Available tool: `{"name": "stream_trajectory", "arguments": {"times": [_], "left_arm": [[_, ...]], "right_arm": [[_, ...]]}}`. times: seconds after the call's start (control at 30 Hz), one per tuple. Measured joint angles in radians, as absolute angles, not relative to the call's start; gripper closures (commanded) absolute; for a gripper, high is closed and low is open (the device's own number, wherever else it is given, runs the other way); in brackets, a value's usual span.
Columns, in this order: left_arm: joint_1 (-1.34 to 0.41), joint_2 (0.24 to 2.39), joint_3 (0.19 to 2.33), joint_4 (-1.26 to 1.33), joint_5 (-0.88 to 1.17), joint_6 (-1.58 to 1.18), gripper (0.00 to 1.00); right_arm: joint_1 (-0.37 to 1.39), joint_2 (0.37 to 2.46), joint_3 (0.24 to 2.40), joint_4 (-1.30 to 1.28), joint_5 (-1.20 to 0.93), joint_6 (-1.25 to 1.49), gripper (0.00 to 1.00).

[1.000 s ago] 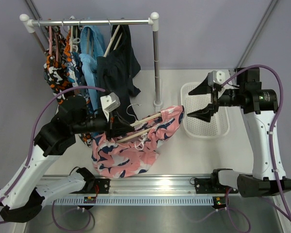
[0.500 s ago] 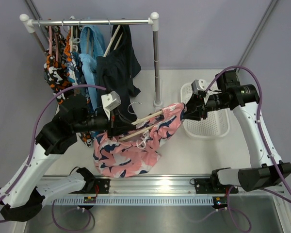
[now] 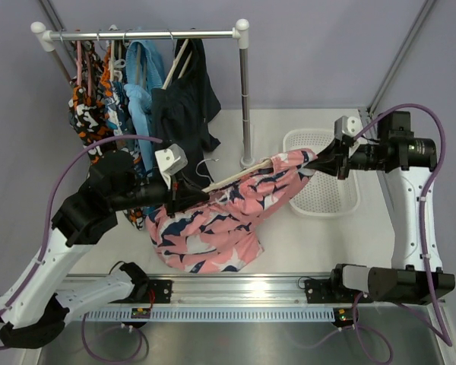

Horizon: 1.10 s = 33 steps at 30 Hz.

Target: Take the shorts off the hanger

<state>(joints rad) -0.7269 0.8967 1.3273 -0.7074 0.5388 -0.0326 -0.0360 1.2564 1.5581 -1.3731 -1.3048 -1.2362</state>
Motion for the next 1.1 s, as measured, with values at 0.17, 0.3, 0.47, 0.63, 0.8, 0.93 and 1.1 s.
{"name": "stream_trajectory", "arguments": {"times": [0.17, 0.3, 0.47, 0.63, 0.8, 0.93, 1.1], "left_arm": [[-0.725, 0.863, 1.327, -0.728, 0.49, -0.024, 1.0], [-0.725, 0.859, 1.32, -0.734, 0.456, -0.022, 1.0], [-0.725, 0.842, 1.315, -0.735, 0.434, -0.022, 1.0], [-0.725, 0.809, 1.316, -0.731, 0.429, -0.022, 1.0], [-0.725, 0.767, 1.316, -0.697, 0.409, -0.038, 1.0], [-0.725, 0.752, 1.28, -0.551, 0.396, -0.115, 1.0], [-0.724, 0.836, 1.248, -0.278, 0.395, -0.273, 1.0]], "right_arm": [[-0.109, 1.313, 1.619, -1.371, -1.349, -1.351, 1.0], [-0.11, 1.324, 1.605, -1.374, -1.357, -1.398, 1.0], [-0.12, 1.323, 1.554, -1.375, -1.367, -1.402, 1.0], [-0.178, 1.326, 1.54, -1.385, -1.417, -1.381, 1.0], [-0.2, 1.356, 1.528, -1.385, -1.449, -1.419, 1.0], [-0.141, 1.357, 1.439, -1.375, -1.426, -1.451, 1.0], [0.031, 1.309, 1.308, -1.316, -1.337, -1.314, 1.0]]}}
